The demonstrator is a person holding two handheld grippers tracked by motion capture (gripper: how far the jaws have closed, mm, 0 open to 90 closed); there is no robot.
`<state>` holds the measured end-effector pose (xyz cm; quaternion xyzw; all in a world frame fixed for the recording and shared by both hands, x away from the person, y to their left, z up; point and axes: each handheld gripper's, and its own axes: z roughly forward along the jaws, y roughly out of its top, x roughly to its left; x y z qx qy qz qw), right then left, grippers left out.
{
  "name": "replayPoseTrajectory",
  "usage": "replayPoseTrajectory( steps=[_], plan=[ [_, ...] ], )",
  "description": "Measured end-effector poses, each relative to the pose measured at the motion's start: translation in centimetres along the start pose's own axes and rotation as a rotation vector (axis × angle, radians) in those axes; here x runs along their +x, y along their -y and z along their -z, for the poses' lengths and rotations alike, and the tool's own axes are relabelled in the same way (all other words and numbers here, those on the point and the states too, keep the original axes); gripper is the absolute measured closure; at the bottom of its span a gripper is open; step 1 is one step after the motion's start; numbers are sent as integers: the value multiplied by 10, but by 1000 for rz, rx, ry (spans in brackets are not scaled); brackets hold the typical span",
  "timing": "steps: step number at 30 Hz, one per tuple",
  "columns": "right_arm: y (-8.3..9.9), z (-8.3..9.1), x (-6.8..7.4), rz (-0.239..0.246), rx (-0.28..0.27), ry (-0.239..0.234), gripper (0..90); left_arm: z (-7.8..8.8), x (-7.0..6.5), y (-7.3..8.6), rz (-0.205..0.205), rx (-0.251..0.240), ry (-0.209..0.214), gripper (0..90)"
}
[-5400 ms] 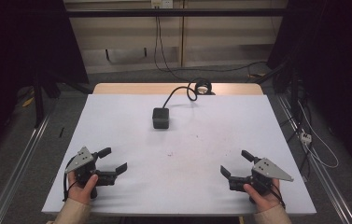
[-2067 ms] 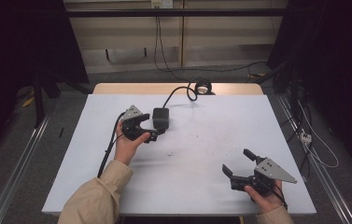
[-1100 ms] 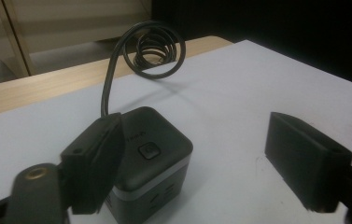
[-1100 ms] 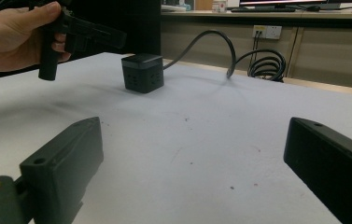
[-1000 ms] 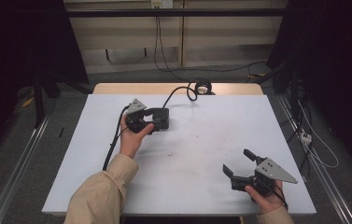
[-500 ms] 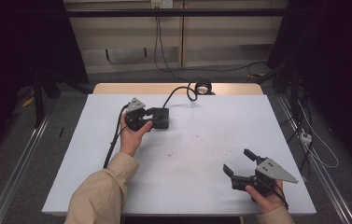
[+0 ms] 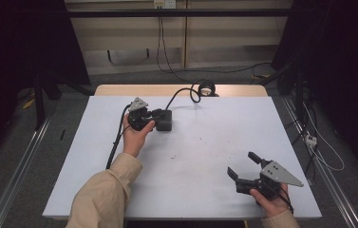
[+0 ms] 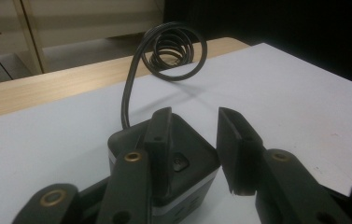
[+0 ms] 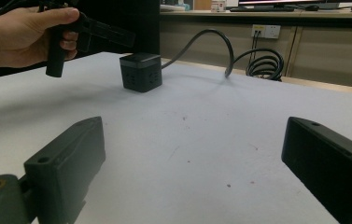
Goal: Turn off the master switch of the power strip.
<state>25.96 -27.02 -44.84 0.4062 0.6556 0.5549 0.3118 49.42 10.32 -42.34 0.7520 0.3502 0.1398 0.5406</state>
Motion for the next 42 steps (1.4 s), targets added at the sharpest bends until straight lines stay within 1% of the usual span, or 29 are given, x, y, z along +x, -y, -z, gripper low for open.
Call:
replayPoseTrajectory(
  steps=[10, 12, 17, 20, 29, 32, 35, 37, 40, 42],
  plan=[
    [0, -1, 0, 1, 1, -1, 57, -1, 3, 1, 2, -1, -11, 733],
    [0, -1, 0, 2, 2, -1, 57, -2, 3, 1, 8, -4, -11, 749],
    [0, -1, 0, 1, 2, -2, 57, -3, 4, 2, 0, 6, -12, 792],
    [0, 0, 0, 0, 2, -2, 57, -3, 4, 3, 4, 6, -14, 815],
    [0, 0, 0, 0, 2, -2, 57, -4, 5, 3, 7, 11, -18, 852],
    [0, 0, 0, 1, 4, -3, 57, -4, 5, 3, 14, 6, -18, 857],
    [0, -1, 0, 1, 4, -2, 57, -4, 6, 3, 7, 17, -18, 872],
    [0, -1, 0, 4, 2, 1, 56, -4, 6, 4, 1, 22, -17, 900],
    [0, 0, 0, 3, 1, 5, 56, -5, 6, 5, -3, 35, -20, 900],
    [0, 0, 0, 2, 2, 5, 56, -6, 6, 5, 5, 36, -16, 900]
  ],
)
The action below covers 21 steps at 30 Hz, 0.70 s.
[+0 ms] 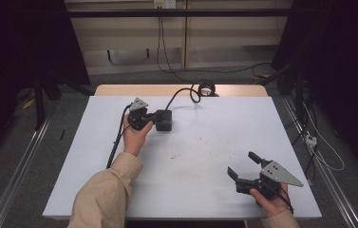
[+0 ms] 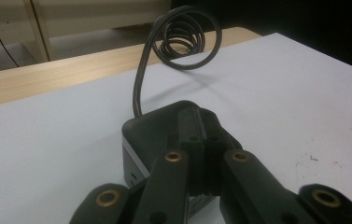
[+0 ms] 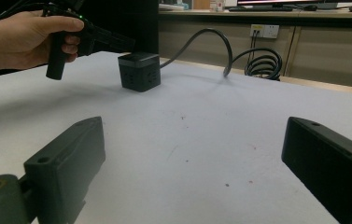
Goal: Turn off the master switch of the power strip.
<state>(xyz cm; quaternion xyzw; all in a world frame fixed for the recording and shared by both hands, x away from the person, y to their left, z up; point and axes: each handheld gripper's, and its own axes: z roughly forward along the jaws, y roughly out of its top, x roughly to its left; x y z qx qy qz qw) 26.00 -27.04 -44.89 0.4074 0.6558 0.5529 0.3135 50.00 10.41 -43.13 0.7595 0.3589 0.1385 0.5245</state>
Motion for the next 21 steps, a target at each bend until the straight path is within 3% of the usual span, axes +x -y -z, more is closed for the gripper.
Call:
replayPoseTrajectory(
  steps=[21],
  plan=[
    [0, 0, 0, -1, 2, 1, 57, -7, -1, 1, -3, 10, -3, 900]
  ],
)
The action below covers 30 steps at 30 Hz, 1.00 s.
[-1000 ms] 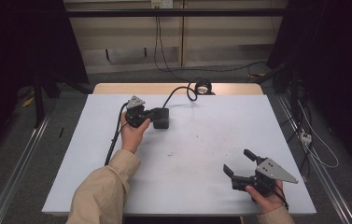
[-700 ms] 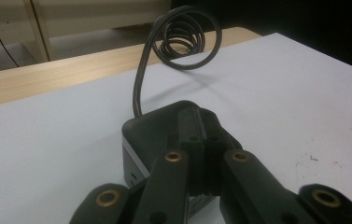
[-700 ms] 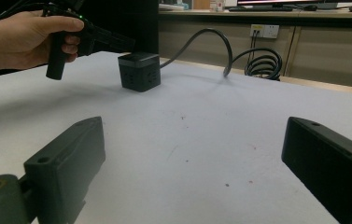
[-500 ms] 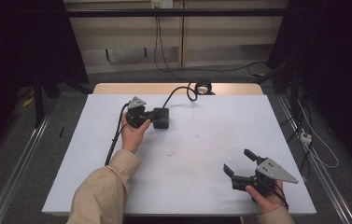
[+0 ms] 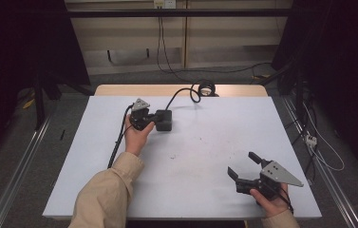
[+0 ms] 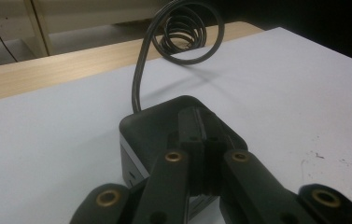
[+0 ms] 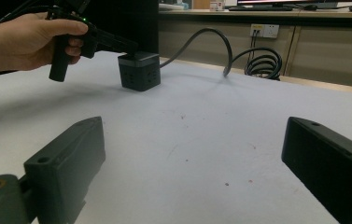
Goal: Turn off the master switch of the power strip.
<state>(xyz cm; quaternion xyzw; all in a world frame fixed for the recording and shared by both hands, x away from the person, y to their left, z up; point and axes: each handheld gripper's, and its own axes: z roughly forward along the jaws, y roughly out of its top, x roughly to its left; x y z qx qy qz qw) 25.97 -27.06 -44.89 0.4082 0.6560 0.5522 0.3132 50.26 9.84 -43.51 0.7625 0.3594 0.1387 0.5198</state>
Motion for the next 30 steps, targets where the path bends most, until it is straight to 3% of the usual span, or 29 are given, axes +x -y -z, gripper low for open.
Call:
replayPoseTrajectory(
  steps=[26, 30],
  plan=[
    [0, 1, -1, -1, -1, -2, 56, -2, -3, 0, -19, 10, -12, 900],
    [0, 1, 0, -4, 0, -4, 56, -4, -3, 0, -7, 5, -16, 900]
  ],
)
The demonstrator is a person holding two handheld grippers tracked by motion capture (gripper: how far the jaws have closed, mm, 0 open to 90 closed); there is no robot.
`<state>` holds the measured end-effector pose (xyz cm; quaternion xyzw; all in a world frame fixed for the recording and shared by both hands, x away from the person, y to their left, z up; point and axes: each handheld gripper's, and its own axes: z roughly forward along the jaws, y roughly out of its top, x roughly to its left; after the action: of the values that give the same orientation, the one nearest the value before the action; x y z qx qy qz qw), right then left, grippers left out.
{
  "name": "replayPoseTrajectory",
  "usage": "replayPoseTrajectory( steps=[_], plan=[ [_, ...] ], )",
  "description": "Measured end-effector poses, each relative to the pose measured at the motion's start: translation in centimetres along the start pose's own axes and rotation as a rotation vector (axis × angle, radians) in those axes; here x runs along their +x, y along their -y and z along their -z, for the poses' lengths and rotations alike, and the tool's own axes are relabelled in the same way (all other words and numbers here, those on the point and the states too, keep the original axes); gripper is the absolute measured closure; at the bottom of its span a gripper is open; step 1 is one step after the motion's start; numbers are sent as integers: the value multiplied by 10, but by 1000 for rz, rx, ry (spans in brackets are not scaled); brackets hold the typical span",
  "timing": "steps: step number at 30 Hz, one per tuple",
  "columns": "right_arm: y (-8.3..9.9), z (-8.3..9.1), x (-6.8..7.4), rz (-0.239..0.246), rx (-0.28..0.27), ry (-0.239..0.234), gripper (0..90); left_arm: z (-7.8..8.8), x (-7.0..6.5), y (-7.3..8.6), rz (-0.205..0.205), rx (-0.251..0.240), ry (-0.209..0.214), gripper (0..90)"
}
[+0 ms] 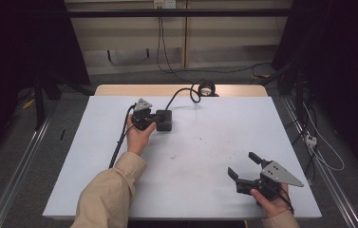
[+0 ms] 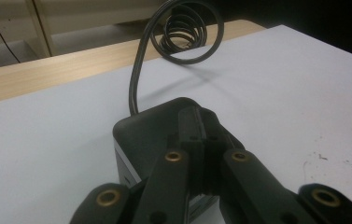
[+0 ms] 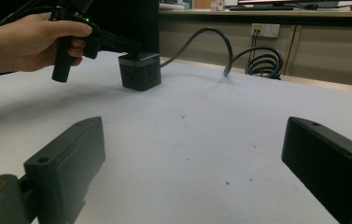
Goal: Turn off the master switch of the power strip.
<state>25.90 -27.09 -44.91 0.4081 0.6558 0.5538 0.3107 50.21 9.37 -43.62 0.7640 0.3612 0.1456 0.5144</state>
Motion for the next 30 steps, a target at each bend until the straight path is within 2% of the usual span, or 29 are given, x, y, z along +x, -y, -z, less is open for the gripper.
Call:
replayPoseTrajectory(
  steps=[18, 30],
  plan=[
    [0, 1, 1, 4, 5, 1, 56, -1, -1, 1, -11, -7, -6, 900],
    [0, 1, 2, 6, 5, -4, 56, -1, -1, 1, -2, -9, -6, 900]
  ],
)
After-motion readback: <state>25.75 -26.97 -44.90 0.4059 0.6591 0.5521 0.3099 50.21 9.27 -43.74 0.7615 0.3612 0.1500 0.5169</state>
